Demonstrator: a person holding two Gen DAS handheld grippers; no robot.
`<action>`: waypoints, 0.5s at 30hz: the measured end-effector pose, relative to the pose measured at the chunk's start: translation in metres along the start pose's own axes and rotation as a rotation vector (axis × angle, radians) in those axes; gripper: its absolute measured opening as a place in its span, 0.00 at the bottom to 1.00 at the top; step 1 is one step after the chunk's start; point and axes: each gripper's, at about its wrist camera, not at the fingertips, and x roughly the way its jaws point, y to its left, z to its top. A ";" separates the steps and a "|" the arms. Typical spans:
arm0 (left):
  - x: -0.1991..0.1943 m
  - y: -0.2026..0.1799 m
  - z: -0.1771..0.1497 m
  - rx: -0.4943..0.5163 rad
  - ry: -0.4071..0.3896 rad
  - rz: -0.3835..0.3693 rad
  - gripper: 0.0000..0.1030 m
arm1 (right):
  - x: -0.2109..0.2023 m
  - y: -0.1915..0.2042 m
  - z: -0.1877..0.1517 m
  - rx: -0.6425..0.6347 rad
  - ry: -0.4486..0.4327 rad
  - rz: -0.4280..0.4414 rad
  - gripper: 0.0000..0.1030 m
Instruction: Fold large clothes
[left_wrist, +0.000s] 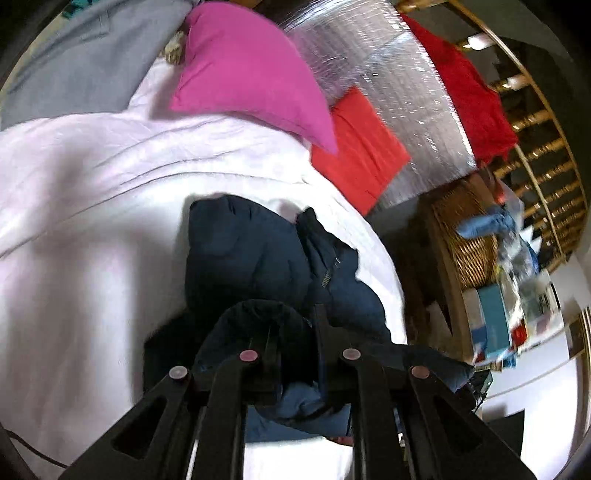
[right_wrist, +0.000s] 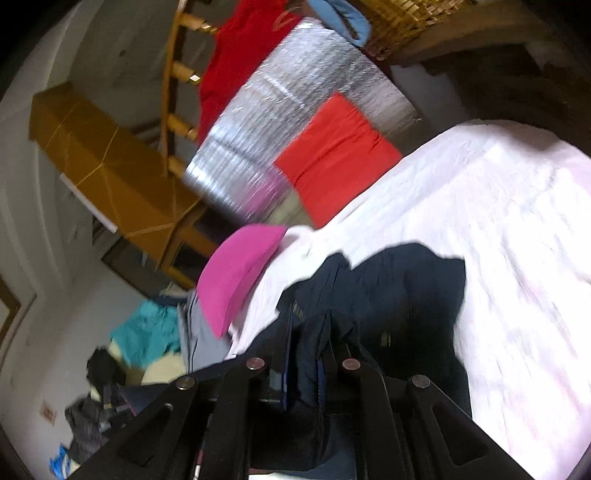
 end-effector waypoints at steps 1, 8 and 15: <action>0.011 0.002 0.009 -0.005 0.001 0.012 0.14 | 0.016 -0.006 0.007 0.016 0.004 -0.008 0.11; 0.087 0.020 0.069 -0.018 0.017 0.017 0.14 | 0.111 -0.046 0.045 0.063 0.024 -0.092 0.10; 0.143 0.048 0.101 -0.082 0.057 0.019 0.22 | 0.171 -0.104 0.064 0.262 0.079 -0.081 0.13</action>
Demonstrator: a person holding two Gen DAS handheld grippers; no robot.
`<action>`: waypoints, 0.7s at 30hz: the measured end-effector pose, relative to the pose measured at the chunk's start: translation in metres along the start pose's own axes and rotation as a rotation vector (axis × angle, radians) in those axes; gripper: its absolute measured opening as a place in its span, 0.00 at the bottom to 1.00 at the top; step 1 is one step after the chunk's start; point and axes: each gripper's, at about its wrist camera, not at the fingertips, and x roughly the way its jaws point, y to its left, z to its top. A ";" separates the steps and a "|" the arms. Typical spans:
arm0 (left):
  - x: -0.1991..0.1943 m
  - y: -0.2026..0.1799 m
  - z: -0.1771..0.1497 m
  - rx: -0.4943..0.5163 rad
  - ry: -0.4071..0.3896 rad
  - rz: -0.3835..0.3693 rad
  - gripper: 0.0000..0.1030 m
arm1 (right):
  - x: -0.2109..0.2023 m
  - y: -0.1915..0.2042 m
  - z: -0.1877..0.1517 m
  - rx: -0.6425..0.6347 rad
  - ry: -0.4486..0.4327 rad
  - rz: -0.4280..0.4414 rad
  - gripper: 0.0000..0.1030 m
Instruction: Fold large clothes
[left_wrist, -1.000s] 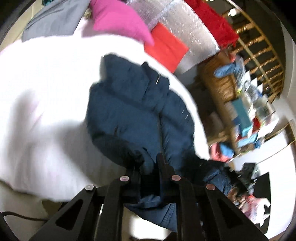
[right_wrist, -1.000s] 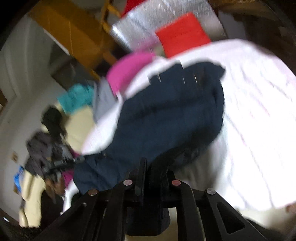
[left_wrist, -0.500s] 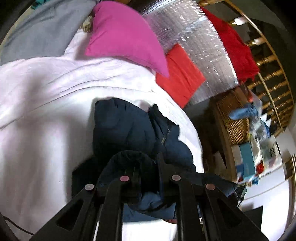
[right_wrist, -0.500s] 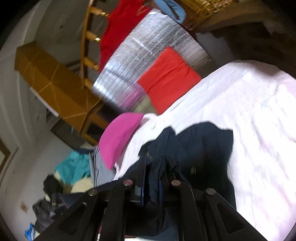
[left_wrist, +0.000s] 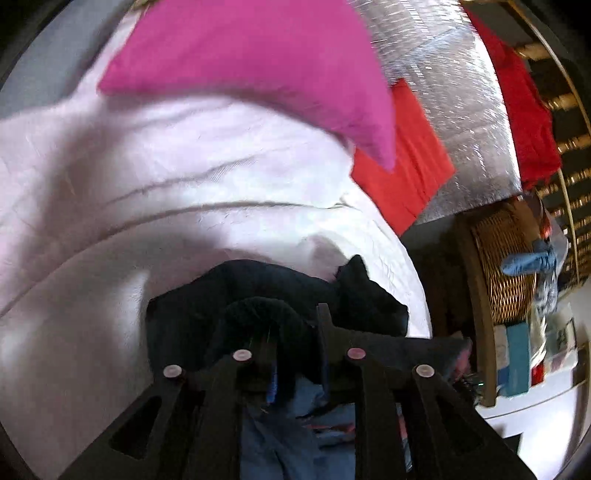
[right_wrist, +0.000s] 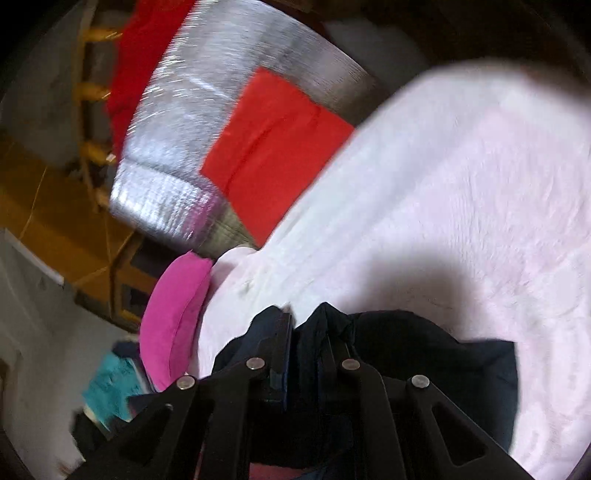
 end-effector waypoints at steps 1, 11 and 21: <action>0.006 0.009 0.003 -0.040 0.016 -0.022 0.24 | 0.008 -0.010 0.005 0.049 0.026 0.019 0.14; -0.082 0.013 0.000 -0.142 -0.346 -0.348 0.93 | -0.050 -0.014 0.016 0.102 -0.167 0.296 0.92; -0.118 -0.011 -0.126 -0.058 -0.307 -0.089 0.93 | -0.132 0.011 -0.068 -0.039 -0.073 0.213 0.92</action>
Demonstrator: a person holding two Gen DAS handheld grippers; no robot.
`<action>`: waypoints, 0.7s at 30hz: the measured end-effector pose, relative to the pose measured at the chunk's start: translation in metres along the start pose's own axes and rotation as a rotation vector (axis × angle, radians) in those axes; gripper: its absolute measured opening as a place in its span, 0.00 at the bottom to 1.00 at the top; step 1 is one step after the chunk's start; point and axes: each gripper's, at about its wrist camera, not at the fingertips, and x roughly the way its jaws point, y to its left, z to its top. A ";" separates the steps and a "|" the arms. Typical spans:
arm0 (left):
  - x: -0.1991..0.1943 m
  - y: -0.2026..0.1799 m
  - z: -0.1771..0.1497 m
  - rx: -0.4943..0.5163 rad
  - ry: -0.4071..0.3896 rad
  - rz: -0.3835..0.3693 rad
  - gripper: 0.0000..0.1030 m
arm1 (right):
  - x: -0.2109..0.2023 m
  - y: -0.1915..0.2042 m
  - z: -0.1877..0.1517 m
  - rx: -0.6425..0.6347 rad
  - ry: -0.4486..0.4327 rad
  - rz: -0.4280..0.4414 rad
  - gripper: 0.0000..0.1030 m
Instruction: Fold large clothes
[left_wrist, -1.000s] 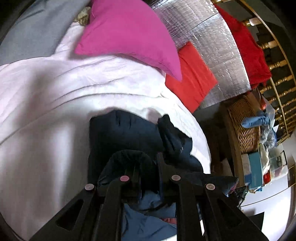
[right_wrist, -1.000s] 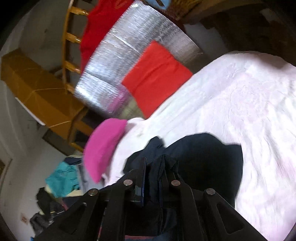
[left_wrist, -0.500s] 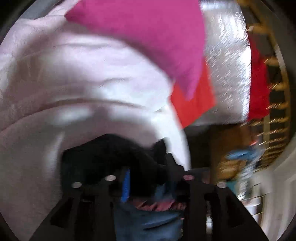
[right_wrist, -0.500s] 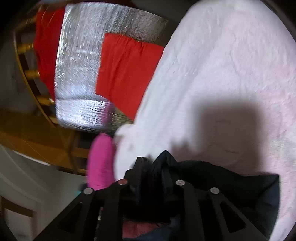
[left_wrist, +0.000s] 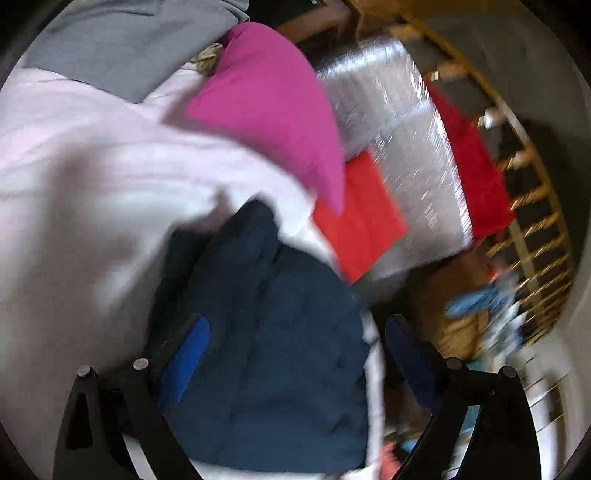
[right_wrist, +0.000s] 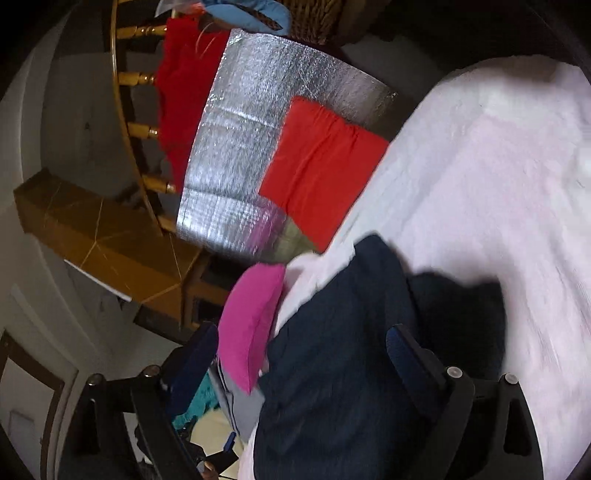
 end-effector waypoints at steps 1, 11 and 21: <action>-0.005 -0.003 -0.015 0.049 -0.003 0.071 0.93 | -0.007 0.004 -0.009 -0.008 0.007 -0.012 0.92; -0.030 0.012 -0.073 0.193 -0.056 0.506 0.93 | -0.051 0.012 -0.076 -0.157 0.000 -0.292 0.88; -0.017 -0.009 -0.062 0.459 -0.135 0.604 0.93 | -0.022 -0.038 -0.049 -0.105 0.051 -0.298 0.84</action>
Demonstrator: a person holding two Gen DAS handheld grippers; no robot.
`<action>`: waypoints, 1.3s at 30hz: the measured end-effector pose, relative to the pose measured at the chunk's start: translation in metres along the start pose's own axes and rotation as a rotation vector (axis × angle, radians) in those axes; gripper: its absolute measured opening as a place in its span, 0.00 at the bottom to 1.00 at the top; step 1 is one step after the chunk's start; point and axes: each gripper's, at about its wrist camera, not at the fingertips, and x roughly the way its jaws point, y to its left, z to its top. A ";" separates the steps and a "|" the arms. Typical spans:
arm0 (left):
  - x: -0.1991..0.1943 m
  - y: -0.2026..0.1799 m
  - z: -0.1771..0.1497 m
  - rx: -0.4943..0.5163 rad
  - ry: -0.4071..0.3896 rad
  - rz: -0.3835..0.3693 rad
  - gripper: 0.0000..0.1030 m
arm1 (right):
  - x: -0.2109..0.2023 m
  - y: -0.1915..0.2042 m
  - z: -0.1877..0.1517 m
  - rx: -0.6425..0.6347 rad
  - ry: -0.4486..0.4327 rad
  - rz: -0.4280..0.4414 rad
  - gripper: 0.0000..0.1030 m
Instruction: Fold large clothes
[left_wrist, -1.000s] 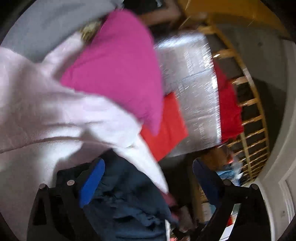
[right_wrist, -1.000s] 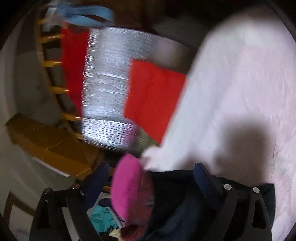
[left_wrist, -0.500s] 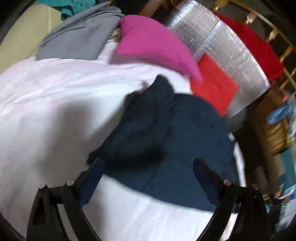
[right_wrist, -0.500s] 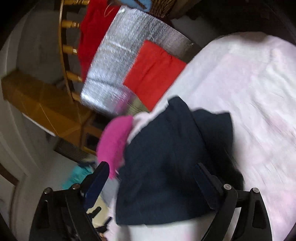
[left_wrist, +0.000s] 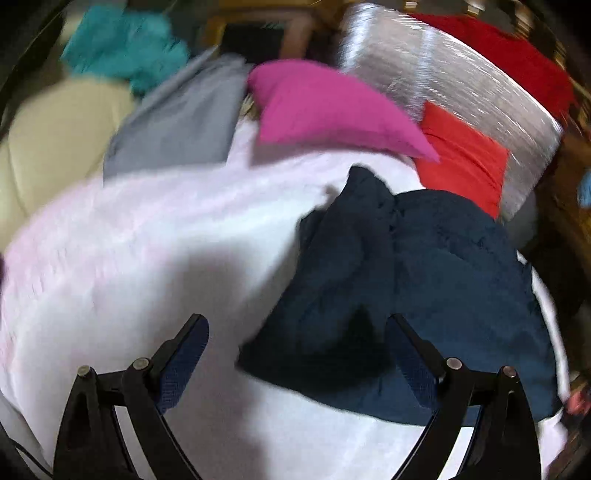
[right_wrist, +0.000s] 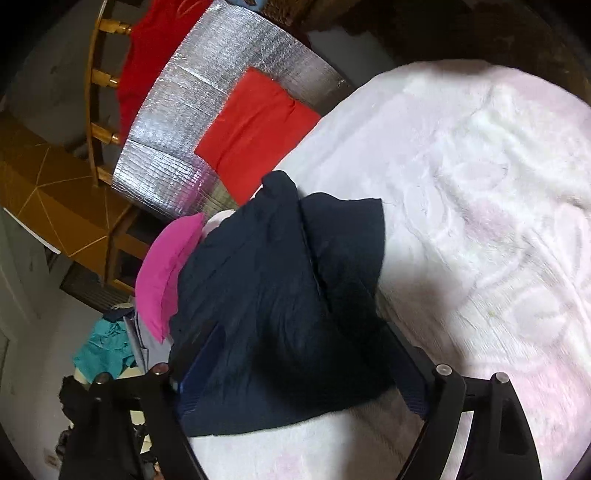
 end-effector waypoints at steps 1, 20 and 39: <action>-0.002 -0.003 0.001 0.038 -0.021 0.007 0.93 | 0.004 -0.001 0.003 -0.003 -0.005 -0.003 0.84; 0.017 -0.013 0.020 0.170 -0.038 0.037 0.93 | 0.040 -0.008 0.032 0.025 0.033 0.031 0.85; 0.037 -0.010 0.037 0.138 0.028 -0.078 0.93 | 0.042 -0.011 0.036 0.050 0.036 0.053 0.86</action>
